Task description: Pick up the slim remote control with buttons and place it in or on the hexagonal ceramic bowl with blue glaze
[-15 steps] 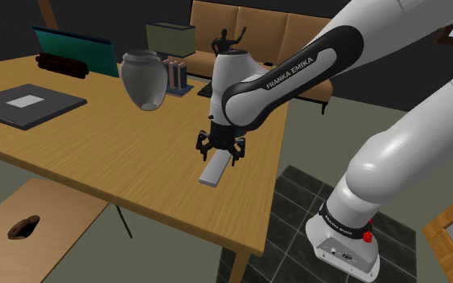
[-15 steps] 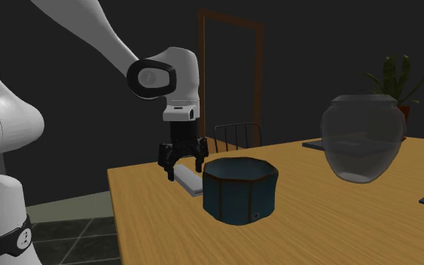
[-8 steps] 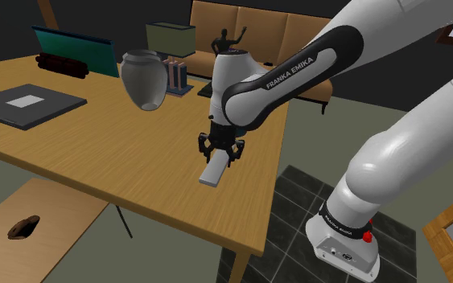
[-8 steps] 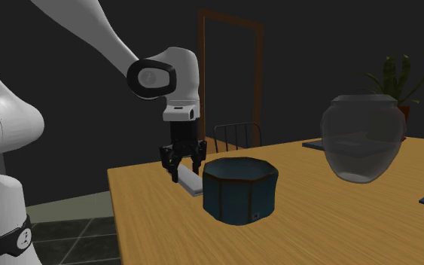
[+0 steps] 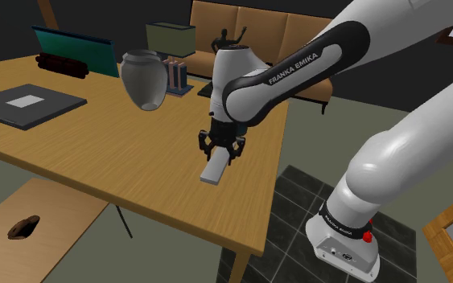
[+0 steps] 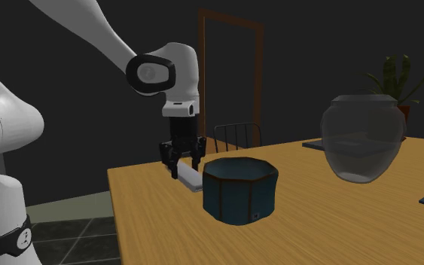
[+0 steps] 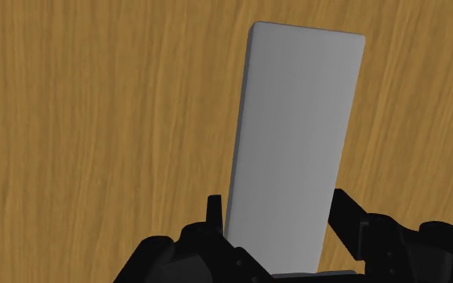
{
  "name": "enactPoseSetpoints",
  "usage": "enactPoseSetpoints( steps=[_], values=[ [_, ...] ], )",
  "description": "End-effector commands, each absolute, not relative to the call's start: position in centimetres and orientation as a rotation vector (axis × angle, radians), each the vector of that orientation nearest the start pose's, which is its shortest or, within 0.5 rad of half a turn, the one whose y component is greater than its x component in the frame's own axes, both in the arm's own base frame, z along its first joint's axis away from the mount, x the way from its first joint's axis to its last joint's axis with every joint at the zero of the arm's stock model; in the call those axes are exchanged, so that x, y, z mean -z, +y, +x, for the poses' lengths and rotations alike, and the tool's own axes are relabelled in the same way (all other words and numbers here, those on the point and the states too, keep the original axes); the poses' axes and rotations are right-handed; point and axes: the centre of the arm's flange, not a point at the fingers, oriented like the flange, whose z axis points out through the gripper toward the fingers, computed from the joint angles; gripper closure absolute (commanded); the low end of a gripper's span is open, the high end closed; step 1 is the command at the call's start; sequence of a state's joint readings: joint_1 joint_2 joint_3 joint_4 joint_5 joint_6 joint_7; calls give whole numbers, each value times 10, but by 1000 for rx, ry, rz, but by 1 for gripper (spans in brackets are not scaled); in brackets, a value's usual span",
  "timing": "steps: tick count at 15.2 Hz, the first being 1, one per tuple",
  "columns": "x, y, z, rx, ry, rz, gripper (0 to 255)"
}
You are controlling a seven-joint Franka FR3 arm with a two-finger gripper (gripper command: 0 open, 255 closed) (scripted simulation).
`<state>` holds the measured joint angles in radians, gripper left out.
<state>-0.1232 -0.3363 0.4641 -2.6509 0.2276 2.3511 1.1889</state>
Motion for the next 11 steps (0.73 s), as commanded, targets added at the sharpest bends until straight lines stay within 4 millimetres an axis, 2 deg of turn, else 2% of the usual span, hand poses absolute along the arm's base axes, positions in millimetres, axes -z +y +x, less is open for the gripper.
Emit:
enactPoseSetpoints(
  steps=[1, 11],
  values=[
    [-352, 131, 384, 2, 1537, -2717, 255],
    [-405, 131, 384, 2, 1537, -2717, 255]
  ],
)
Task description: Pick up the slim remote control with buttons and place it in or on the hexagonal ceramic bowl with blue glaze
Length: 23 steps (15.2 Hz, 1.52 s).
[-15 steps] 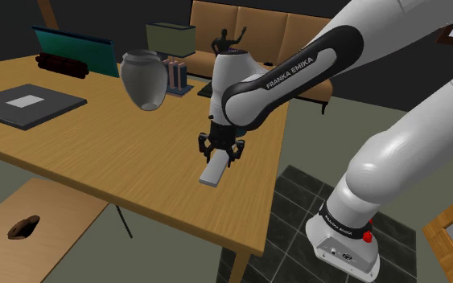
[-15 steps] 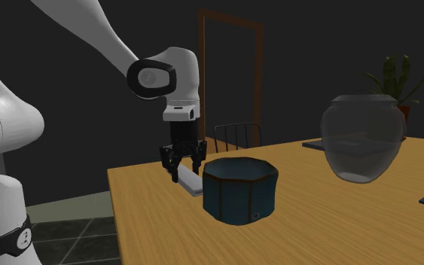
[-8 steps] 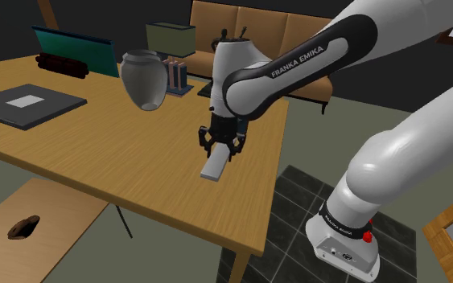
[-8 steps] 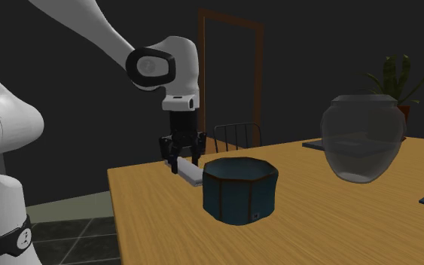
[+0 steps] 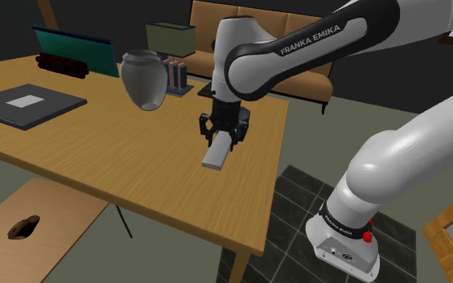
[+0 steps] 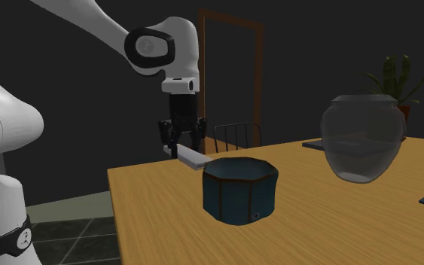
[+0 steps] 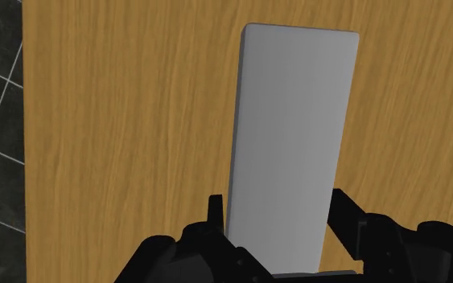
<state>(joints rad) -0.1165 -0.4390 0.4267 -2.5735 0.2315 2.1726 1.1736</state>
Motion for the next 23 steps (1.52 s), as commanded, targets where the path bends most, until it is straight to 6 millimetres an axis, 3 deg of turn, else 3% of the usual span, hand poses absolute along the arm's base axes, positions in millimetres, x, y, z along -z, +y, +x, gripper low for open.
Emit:
enactPoseSetpoints(
  steps=[1, 19, 23],
  values=[
    [-410, 131, 384, 2, 1537, -2717, 255],
    [-503, 131, 384, 2, 1537, -2717, 255],
    [-504, 84, 408, 2, 1537, -2717, 255]
  ],
)
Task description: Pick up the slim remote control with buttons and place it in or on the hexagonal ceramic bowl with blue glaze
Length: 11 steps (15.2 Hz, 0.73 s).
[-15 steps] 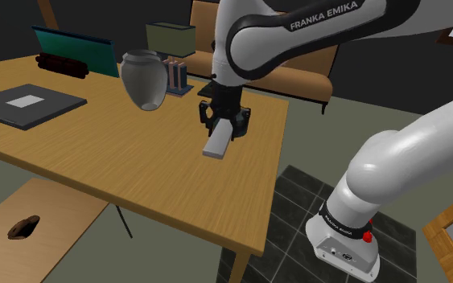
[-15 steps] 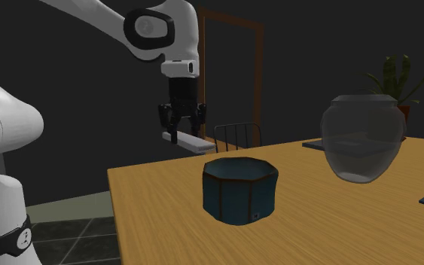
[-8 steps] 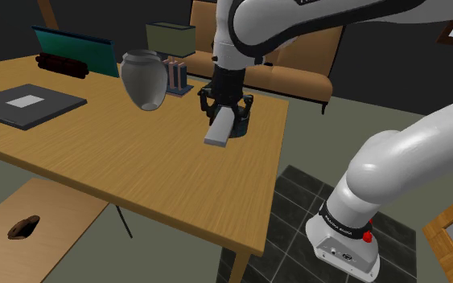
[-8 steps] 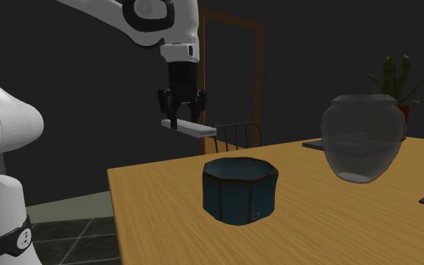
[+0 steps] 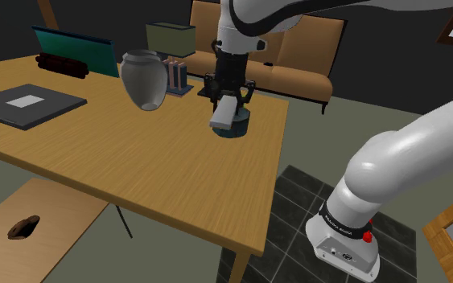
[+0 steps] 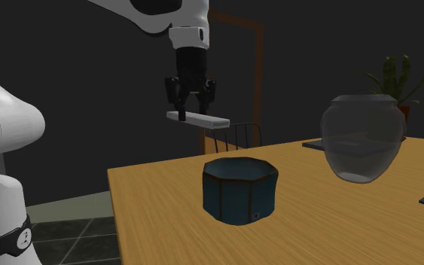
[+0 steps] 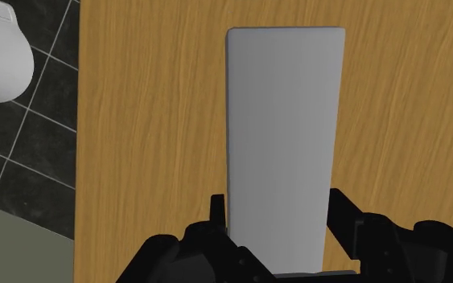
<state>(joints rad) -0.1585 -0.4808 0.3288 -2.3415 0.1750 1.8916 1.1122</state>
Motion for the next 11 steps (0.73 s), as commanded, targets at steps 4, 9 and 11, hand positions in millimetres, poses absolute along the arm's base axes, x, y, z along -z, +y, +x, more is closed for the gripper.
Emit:
enactPoseSetpoints(
  steps=[4, 9, 11],
  values=[
    [-505, 37, 432, 2, 1537, -2717, 255],
    [-507, -22, 463, 2, 1537, -2717, 255],
    [-508, -45, 475, 2, 1537, -2717, 255]
  ],
)
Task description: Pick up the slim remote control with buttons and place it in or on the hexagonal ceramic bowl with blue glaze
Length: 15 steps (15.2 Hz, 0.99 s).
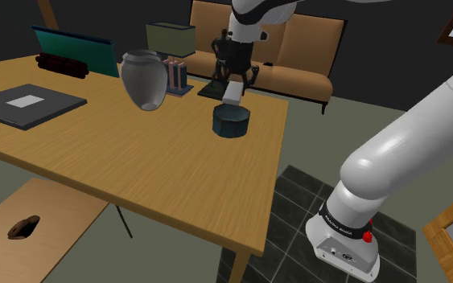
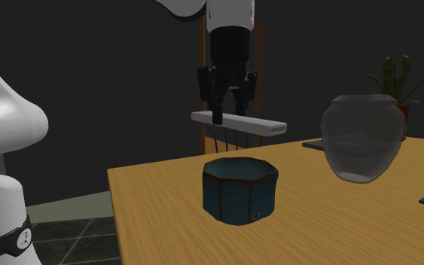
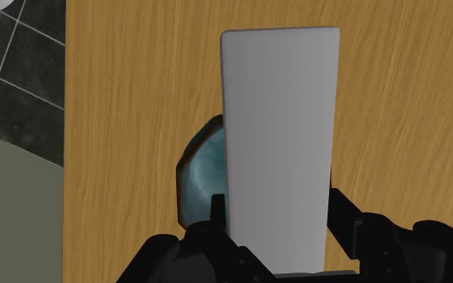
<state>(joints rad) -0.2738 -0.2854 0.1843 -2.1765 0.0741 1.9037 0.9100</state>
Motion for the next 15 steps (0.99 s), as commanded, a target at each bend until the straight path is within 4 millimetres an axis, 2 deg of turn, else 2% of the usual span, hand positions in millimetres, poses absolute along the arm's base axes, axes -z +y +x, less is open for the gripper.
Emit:
enactPoseSetpoints(
  steps=[1, 15],
  values=[
    [-508, -54, 479, 2, 1537, -2717, 255],
    [-433, -54, 479, 2, 1537, -2717, 255]
  ],
)
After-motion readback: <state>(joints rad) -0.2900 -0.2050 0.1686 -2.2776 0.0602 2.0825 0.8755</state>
